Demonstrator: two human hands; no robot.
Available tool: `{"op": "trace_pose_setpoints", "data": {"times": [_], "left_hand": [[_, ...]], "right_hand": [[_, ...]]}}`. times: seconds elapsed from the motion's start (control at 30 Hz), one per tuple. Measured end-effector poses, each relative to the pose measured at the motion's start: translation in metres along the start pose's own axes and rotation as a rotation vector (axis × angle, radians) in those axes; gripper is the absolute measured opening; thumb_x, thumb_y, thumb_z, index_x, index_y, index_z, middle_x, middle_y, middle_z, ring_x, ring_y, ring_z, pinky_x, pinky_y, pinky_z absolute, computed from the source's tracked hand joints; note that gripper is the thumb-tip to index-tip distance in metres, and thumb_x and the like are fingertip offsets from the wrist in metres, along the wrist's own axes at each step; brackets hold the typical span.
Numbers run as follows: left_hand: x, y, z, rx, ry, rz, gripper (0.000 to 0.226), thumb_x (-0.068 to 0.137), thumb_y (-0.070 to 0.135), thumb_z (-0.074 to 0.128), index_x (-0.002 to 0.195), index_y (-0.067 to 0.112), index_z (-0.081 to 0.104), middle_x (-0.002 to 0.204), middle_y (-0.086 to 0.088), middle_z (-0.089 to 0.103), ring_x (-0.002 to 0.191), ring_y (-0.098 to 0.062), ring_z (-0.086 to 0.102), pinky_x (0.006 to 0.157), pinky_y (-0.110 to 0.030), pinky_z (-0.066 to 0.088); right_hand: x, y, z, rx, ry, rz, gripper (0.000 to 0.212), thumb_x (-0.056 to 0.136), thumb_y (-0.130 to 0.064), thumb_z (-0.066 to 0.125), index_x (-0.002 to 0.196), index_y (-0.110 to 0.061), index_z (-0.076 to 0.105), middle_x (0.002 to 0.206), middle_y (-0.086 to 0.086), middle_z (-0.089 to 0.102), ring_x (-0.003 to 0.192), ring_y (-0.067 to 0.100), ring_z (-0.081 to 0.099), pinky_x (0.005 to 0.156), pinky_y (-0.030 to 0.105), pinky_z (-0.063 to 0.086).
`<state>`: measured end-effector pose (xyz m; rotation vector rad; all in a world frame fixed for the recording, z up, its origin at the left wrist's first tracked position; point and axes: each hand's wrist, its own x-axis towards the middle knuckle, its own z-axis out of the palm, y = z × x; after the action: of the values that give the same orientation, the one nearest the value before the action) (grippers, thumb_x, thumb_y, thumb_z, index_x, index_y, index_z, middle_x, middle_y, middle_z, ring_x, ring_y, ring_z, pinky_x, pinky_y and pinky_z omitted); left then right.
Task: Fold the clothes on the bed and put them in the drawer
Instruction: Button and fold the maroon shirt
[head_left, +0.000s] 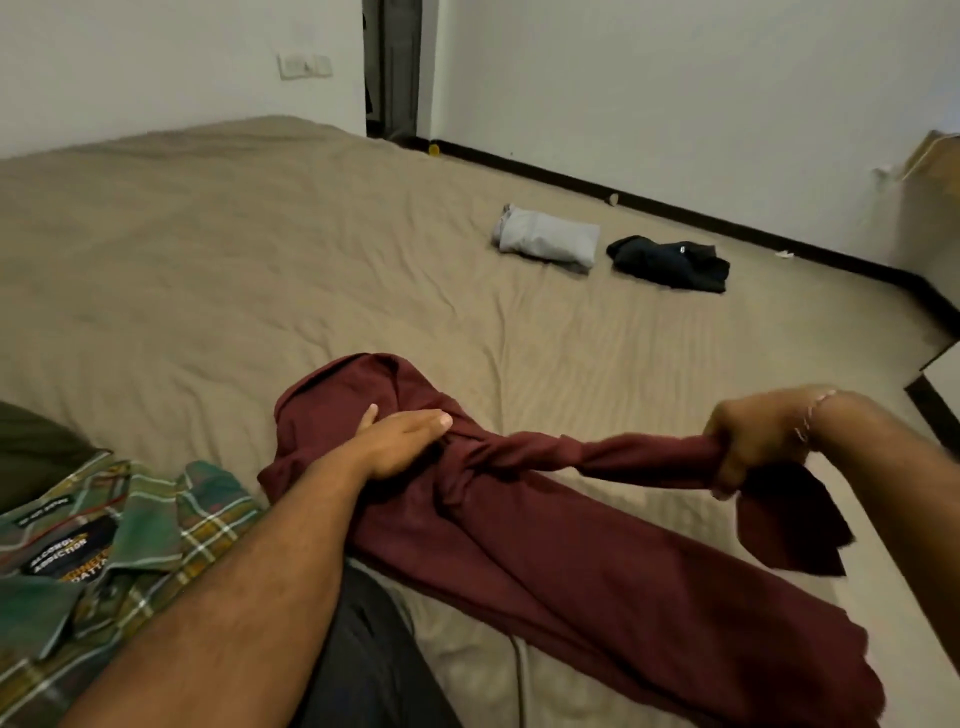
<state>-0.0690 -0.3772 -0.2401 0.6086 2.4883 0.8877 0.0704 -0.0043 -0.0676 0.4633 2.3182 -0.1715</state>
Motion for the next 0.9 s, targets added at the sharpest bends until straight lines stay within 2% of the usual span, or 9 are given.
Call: {"op": "trace_pose_setpoints", "data": {"times": [0.2, 0.3, 0.43, 0.53, 0.63, 0.7, 0.77, 0.83, 0.9], "left_hand": [[0.0, -0.004, 0.0, 0.403, 0.051, 0.049, 0.07, 0.099, 0.054, 0.057, 0.16, 0.034, 0.03, 0.169, 0.01, 0.027, 0.156, -0.007, 0.02, 0.123, -0.064, -0.009], [-0.003, 0.01, 0.009, 0.483, 0.129, 0.269, 0.078, 0.093, 0.059, 0.063, 0.159, 0.035, 0.03, 0.167, 0.008, 0.03, 0.156, -0.01, 0.019, 0.124, -0.063, -0.006], [0.001, 0.022, 0.036, 0.575, -0.007, 0.487, 0.096, 0.089, 0.067, 0.06, 0.164, 0.03, 0.015, 0.171, 0.003, 0.021, 0.158, -0.014, 0.012, 0.128, -0.054, 0.004], [0.01, 0.02, 0.052, 0.577, -0.13, 0.422, 0.103, 0.089, 0.049, 0.066, 0.165, 0.028, -0.001, 0.173, -0.004, 0.01, 0.159, -0.019, 0.008, 0.128, -0.052, 0.016], [0.014, 0.015, 0.052, 0.541, -0.158, 0.353, 0.103, 0.087, 0.039, 0.063, 0.165, 0.027, -0.003, 0.174, -0.006, 0.007, 0.16, -0.019, 0.006, 0.129, -0.05, 0.015], [0.01, 0.017, 0.047, 0.533, -0.108, 0.393, 0.097, 0.082, 0.049, 0.053, 0.165, 0.029, 0.008, 0.172, -0.006, 0.016, 0.159, -0.019, 0.013, 0.127, -0.051, 0.019], [0.003, 0.028, 0.044, 0.509, 0.043, 0.521, 0.087, 0.083, 0.06, 0.046, 0.162, 0.032, 0.022, 0.166, -0.001, 0.03, 0.154, -0.019, 0.026, 0.124, -0.055, 0.025], [-0.007, 0.05, 0.051, 0.492, 0.148, 0.626, 0.081, 0.09, 0.071, 0.044, 0.159, 0.031, 0.029, 0.161, 0.001, 0.038, 0.149, -0.019, 0.033, 0.121, -0.053, 0.028], [-0.016, 0.072, 0.071, 0.581, 0.161, 0.663, 0.084, 0.089, 0.075, 0.044, 0.158, 0.029, 0.029, 0.161, 0.0, 0.036, 0.147, -0.021, 0.033, 0.12, -0.051, 0.03]], "right_hand": [[-0.012, 0.079, 0.083, -0.219, 0.194, 0.064, 0.022, 0.072, -0.035, 0.085, 0.089, -0.032, 0.071, 0.087, -0.011, 0.069, 0.077, 0.007, 0.066, 0.071, 0.026, 0.057], [-0.016, 0.112, 0.121, 0.05, 0.423, -0.089, 0.02, 0.074, -0.021, 0.083, 0.081, -0.028, 0.065, 0.085, -0.009, 0.065, 0.077, 0.009, 0.064, 0.069, 0.028, 0.051], [-0.023, 0.128, 0.147, 0.178, 0.659, -0.007, 0.023, 0.077, -0.011, 0.075, 0.077, -0.028, 0.059, 0.069, -0.006, 0.065, 0.067, 0.018, 0.064, 0.061, 0.038, 0.052], [-0.026, 0.137, 0.161, -0.13, 1.027, 0.112, 0.025, 0.079, -0.011, 0.074, 0.08, -0.027, 0.055, 0.069, -0.002, 0.058, 0.055, 0.025, 0.054, 0.051, 0.037, 0.047], [-0.034, 0.151, 0.166, -0.253, 1.39, 0.116, 0.018, 0.086, -0.017, 0.073, 0.102, -0.012, 0.067, 0.091, 0.012, 0.062, 0.073, 0.037, 0.055, 0.062, 0.042, 0.037], [-0.03, 0.165, 0.166, -0.201, 1.28, 0.046, 0.027, 0.078, -0.026, 0.081, 0.102, -0.025, 0.069, 0.1, 0.006, 0.063, 0.085, 0.034, 0.055, 0.069, 0.046, 0.041], [-0.022, 0.176, 0.171, -0.094, 0.819, -0.087, 0.042, 0.069, -0.045, 0.086, 0.102, -0.049, 0.06, 0.103, -0.011, 0.06, 0.092, 0.02, 0.057, 0.076, 0.045, 0.051], [-0.013, 0.174, 0.186, -0.091, 0.463, -0.101, 0.046, 0.072, -0.069, 0.074, 0.11, -0.051, 0.055, 0.112, -0.021, 0.057, 0.101, 0.009, 0.054, 0.087, 0.037, 0.053], [-0.006, 0.166, 0.195, -0.066, 0.478, -0.109, 0.054, 0.075, -0.076, 0.061, 0.118, -0.044, 0.057, 0.119, -0.021, 0.055, 0.106, 0.009, 0.053, 0.092, 0.035, 0.052]]}}
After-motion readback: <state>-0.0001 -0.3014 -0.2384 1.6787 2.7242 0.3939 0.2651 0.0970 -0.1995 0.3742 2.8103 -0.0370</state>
